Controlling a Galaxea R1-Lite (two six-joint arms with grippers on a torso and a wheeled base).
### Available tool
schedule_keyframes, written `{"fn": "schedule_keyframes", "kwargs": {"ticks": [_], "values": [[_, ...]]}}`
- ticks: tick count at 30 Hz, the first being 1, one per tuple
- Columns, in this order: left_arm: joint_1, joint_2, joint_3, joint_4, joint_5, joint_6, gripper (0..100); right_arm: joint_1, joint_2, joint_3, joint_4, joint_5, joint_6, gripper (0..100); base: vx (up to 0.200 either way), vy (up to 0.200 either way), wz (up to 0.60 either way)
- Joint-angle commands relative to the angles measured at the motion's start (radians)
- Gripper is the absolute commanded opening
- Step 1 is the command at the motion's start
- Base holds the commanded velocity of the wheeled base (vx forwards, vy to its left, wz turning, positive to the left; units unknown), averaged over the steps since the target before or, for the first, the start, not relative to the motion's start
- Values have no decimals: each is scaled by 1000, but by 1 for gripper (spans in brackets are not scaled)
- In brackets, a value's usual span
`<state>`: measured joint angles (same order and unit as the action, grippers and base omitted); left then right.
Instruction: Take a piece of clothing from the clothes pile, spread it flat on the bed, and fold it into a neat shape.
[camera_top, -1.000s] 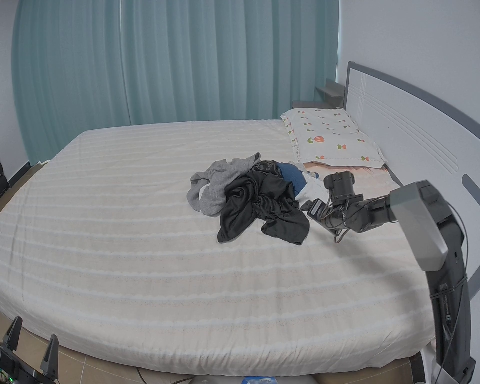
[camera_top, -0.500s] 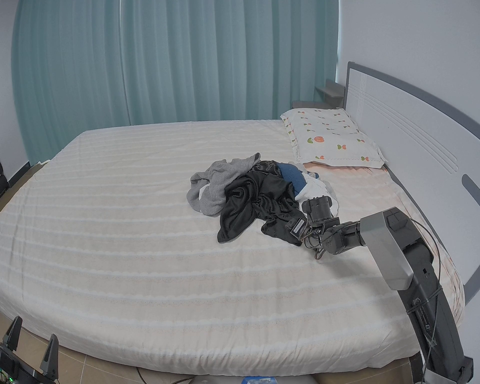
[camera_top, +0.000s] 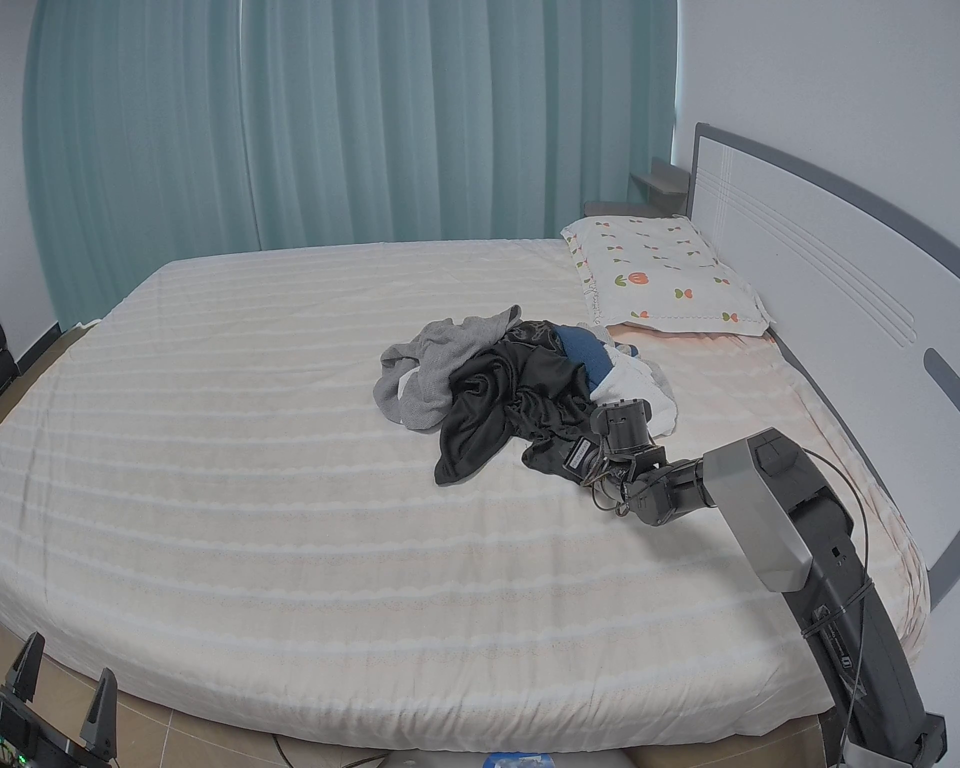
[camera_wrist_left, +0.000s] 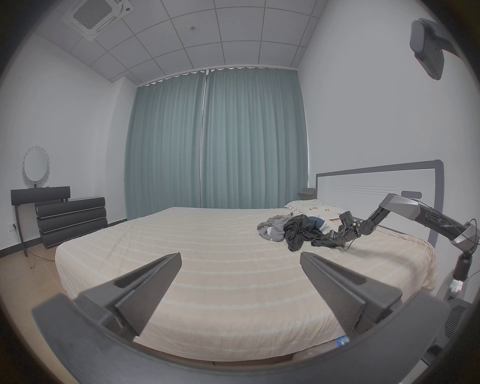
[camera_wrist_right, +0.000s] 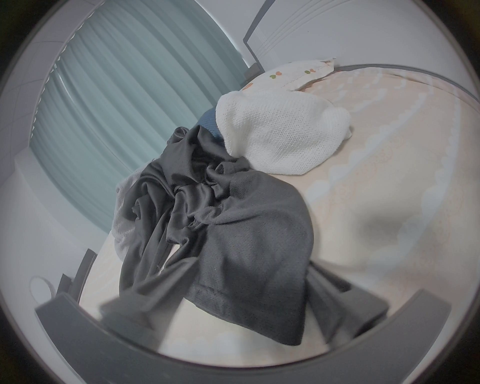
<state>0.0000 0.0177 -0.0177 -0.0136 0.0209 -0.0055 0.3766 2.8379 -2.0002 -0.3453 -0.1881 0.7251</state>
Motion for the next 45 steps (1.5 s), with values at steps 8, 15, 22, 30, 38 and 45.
{"fn": "schedule_keyframes", "kwargs": {"ticks": [8,15,22,30,38,45], "values": [[0,-18,18,0,1,-1,100,-4,-14,0,-9,-47,-21,0,0,0,0],[0,-18,18,0,1,-1,100,-5,-236,291,-64,-4,60,0,0,0,0],[0,-18,18,0,1,-1,100,-10,-537,876,-382,205,93,0,0,0,0],[0,-18,18,0,1,-1,100,2,-784,1285,-698,354,160,0,0,0,0],[0,-18,18,1,-1,1,100,13,-999,1324,-747,343,158,0,0,0,0],[0,-18,18,0,-33,33,100,71,-1210,1282,-633,343,137,0,0,0,0]]}}
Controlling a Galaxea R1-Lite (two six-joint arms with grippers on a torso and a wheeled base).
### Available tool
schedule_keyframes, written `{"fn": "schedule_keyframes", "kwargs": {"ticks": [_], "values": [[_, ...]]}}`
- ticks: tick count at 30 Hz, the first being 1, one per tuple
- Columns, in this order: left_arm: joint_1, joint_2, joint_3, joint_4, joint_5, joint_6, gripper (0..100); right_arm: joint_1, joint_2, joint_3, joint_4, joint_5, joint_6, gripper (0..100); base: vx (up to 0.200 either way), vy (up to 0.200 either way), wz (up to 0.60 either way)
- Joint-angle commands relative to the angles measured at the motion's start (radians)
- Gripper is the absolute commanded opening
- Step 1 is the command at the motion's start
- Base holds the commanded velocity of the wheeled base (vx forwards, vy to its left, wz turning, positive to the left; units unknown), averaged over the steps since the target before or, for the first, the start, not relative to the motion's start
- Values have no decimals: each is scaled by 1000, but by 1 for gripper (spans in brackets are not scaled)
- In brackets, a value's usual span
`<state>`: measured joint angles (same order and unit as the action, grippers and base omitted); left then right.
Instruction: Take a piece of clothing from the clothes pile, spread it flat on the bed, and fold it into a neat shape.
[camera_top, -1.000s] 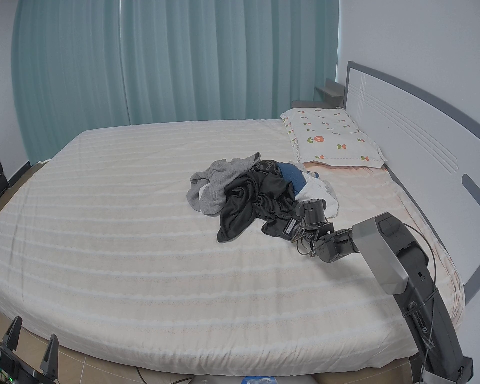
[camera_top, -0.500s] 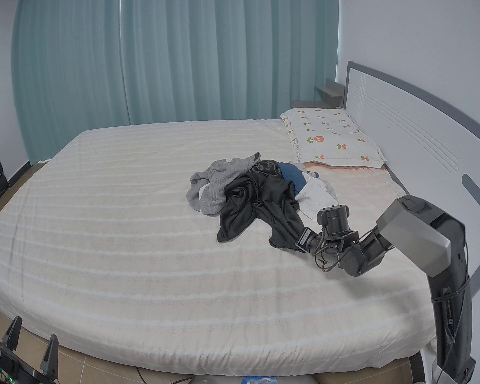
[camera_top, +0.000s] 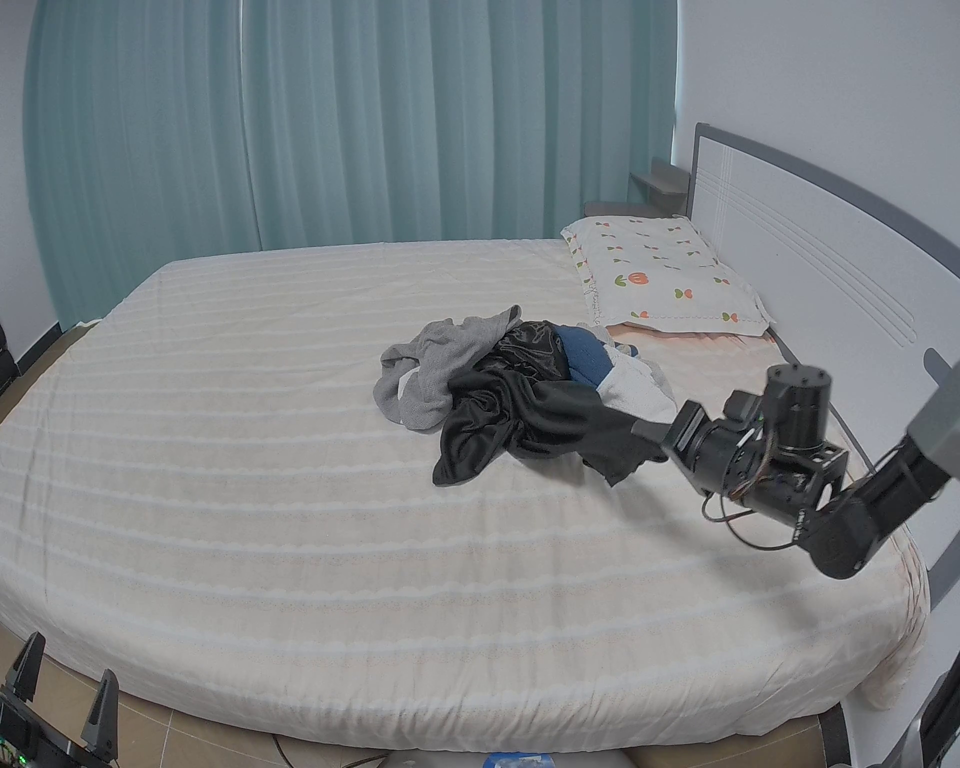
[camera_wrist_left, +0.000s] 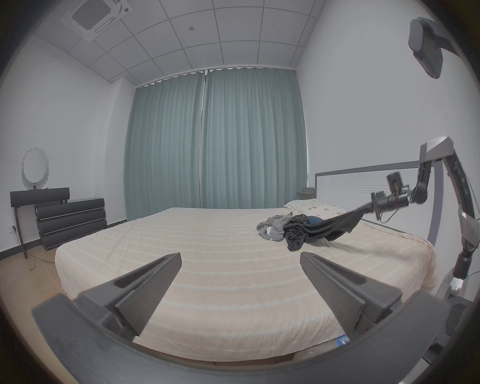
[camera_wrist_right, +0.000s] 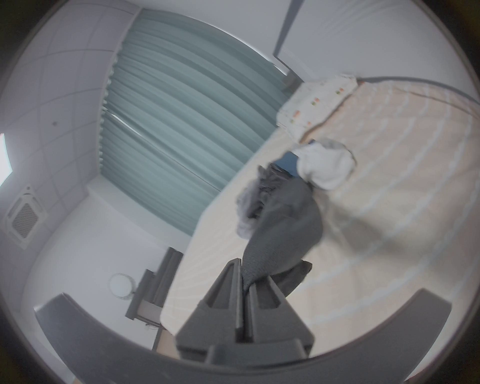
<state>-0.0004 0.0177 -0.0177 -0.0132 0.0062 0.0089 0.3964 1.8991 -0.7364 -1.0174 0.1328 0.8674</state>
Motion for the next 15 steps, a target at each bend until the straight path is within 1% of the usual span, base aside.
{"fn": "schedule_keyframes", "kwargs": {"ticks": [1,4,6,8,10,11,12,13,15], "values": [[0,-18,18,-2,-23,36,100,71,-278,15,62,22,-11,0,0,0,0],[0,-18,18,-2,-29,57,100,110,-270,17,66,8,-28,0,0,0,0],[0,-18,18,-2,-29,48,100,118,-267,12,66,-7,-33,0,0,0,0],[0,-18,18,-2,-28,37,100,121,-270,9,66,-9,-34,0,0,0,0],[0,-18,15,-22,-32,48,100,127,-278,8,66,-10,-38,0,0,0,0],[-3,-2,-56,-50,-37,37,100,131,-279,6,66,-10,-39,0,0,0,0],[-4,51,-171,-76,-35,20,100,133,-279,3,66,-10,-41,0,0,0,0],[-7,146,-292,-83,-40,-27,100,134,-279,2,66,-10,-41,0,0,0,0],[-9,263,-357,-65,-55,-75,100,134,-275,-6,66,-10,-41,0,0,0,0]]}}
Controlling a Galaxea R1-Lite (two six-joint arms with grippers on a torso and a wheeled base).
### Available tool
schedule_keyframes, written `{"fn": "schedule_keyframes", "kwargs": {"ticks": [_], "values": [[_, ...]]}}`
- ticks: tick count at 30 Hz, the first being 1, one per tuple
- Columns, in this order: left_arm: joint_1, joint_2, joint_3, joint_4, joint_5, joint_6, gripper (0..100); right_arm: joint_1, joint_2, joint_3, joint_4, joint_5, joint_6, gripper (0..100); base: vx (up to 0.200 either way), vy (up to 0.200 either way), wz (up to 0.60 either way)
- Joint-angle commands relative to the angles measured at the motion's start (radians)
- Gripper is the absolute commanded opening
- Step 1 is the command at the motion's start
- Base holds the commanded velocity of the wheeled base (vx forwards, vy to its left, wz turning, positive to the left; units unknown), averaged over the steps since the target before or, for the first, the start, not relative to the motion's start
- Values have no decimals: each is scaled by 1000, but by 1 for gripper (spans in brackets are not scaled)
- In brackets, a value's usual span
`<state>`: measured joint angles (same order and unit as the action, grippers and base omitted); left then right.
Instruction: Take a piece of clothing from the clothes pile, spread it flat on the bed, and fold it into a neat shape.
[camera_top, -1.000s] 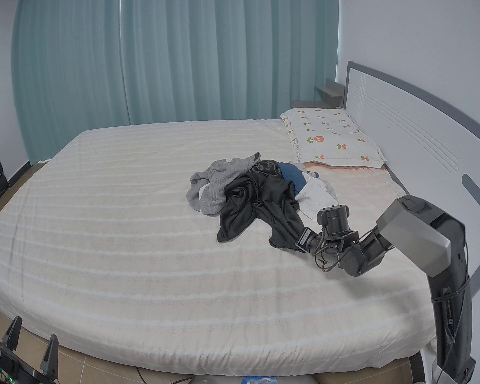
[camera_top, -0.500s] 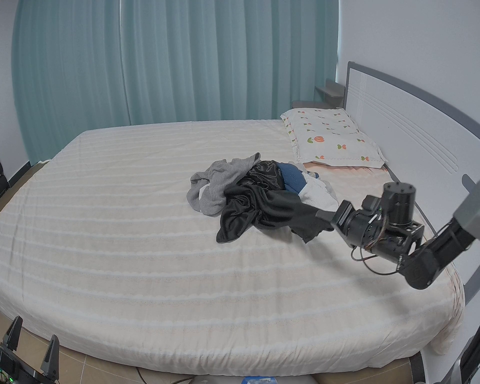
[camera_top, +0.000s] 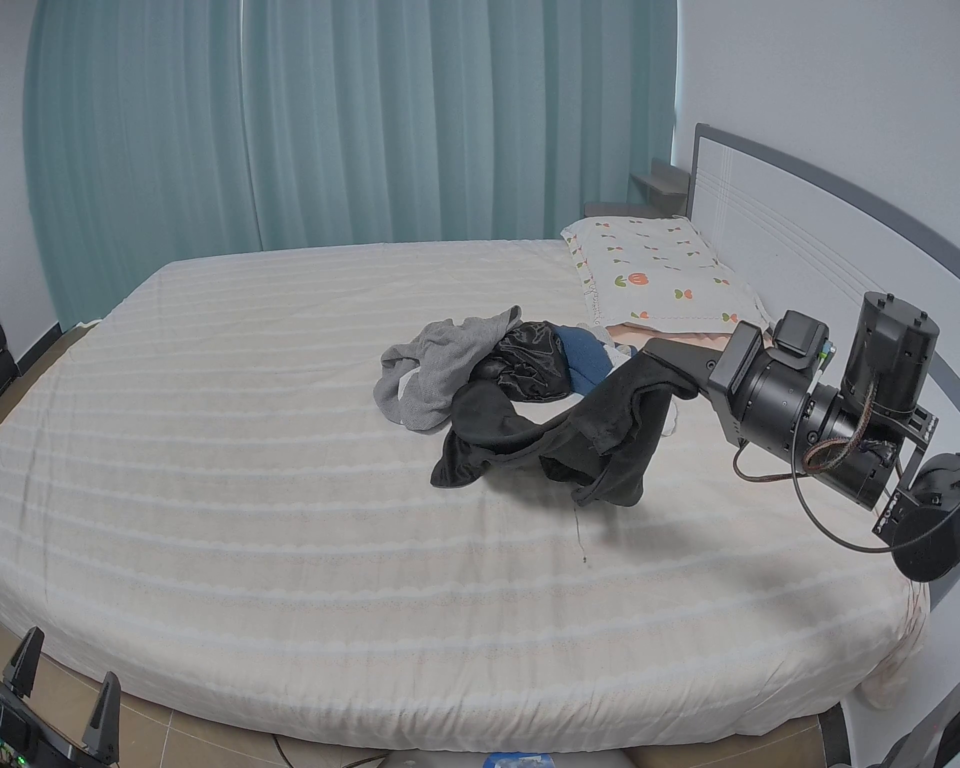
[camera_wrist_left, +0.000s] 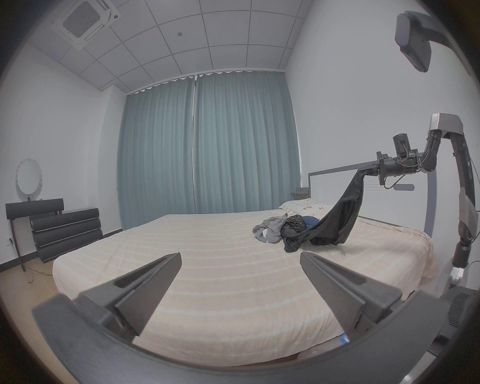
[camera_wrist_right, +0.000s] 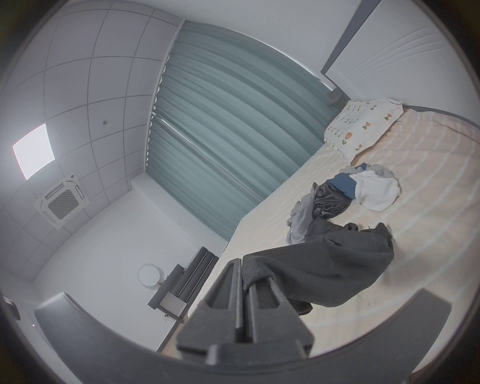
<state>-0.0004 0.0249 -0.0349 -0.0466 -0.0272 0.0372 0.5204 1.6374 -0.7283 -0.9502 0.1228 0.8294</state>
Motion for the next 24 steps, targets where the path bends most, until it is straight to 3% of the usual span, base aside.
{"fn": "schedule_keyframes", "kwargs": {"ticks": [1,6,10,12,13,18,24], "values": [[-12,333,-336,-32,-60,-77,100,10,-10,-20,-1,0,-1,0,0,0,0],[-12,603,-286,-22,-146,1,100,24,-25,-39,-5,-3,-4,0,0,0,0],[-27,714,-277,-22,-169,50,100,23,-57,-72,7,-12,-6,0,0,0,0],[-59,813,-283,-30,-169,85,100,27,-56,-68,2,-18,-6,0,0,0,0],[-122,909,-298,-81,-168,95,100,38,-67,-83,-5,-34,-9,0,0,0,0],[-276,1185,-300,-271,-158,44,100,39,-84,-111,8,-40,-10,0,0,0,0],[-340,1411,-310,-391,-157,9,100,55,-62,-77,4,-40,-10,0,0,0,0]]}}
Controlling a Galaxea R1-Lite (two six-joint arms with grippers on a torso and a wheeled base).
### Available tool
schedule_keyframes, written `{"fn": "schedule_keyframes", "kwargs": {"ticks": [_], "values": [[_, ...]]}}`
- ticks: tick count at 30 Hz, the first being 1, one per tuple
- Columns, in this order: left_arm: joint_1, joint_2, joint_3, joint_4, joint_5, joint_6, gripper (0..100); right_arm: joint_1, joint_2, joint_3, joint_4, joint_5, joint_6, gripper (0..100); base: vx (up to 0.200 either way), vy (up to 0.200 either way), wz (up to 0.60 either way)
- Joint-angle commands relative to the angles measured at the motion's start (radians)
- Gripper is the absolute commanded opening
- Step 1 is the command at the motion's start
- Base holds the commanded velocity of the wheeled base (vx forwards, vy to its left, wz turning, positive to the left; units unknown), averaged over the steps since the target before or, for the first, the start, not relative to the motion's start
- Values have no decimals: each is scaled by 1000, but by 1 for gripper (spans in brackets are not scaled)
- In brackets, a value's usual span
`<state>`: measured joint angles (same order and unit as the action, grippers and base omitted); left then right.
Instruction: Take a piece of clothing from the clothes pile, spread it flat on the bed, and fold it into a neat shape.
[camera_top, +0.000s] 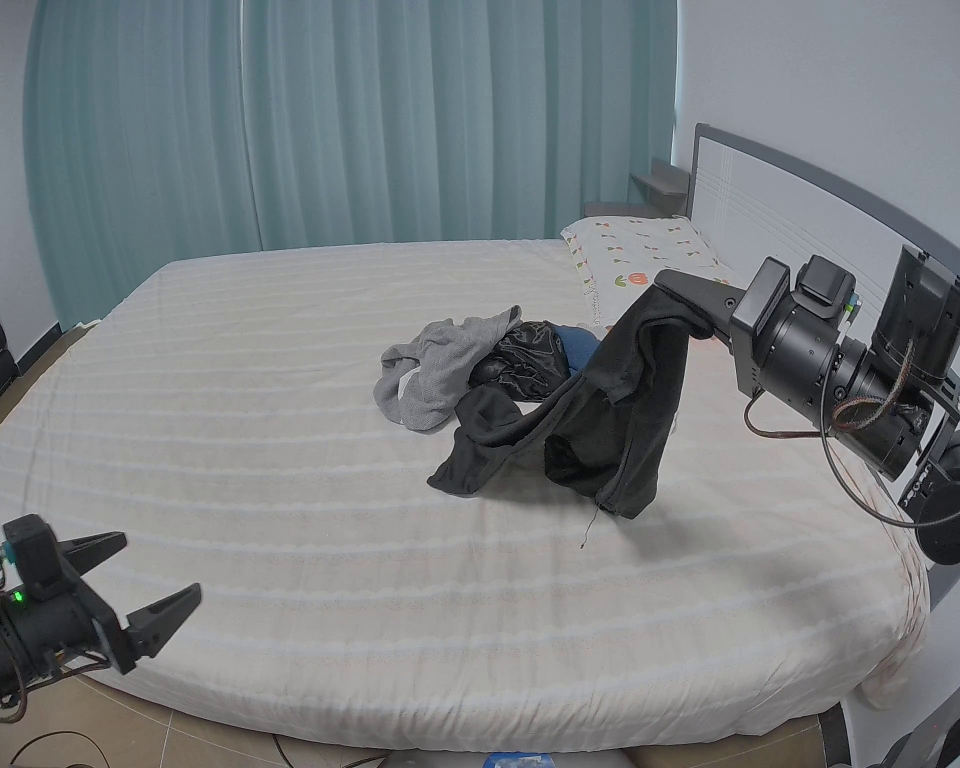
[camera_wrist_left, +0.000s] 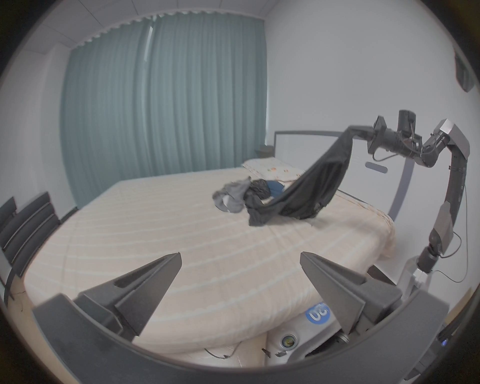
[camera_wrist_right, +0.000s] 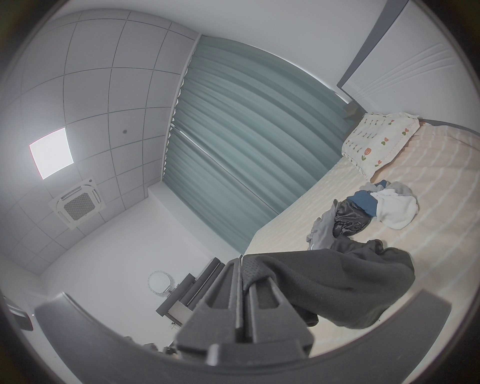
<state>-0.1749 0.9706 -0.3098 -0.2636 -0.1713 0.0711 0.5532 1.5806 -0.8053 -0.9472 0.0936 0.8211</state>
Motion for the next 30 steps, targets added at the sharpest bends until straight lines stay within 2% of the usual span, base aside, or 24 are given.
{"fn": "schedule_keyframes", "kwargs": {"ticks": [1,7,9,11,14,21,24,30], "values": [[-190,551,-63,-198,-7,-31,100,17,-4,-5,1,-11,-2,0,0,0,0],[-275,816,-157,-335,55,-109,100,13,2,-9,4,-11,-2,0,0,0,0],[-285,849,-172,-359,59,-122,100,10,2,-8,4,-11,-2,0,0,0,0],[-322,987,-246,-450,98,-166,100,8,2,-9,4,-9,-2,0,0,0,0],[-337,1113,-334,-499,159,-175,100,5,1,-6,5,-9,-2,0,0,0,0],[-347,1318,-566,-508,187,-192,100,5,5,-2,5,-3,0,0,0,0,0],[-348,1378,-677,-506,234,-218,100,5,4,-5,5,-5,0,0,0,0,0],[-351,1504,-868,-497,246,-244,100,2,9,-9,4,-3,3,0,0,0,0]]}}
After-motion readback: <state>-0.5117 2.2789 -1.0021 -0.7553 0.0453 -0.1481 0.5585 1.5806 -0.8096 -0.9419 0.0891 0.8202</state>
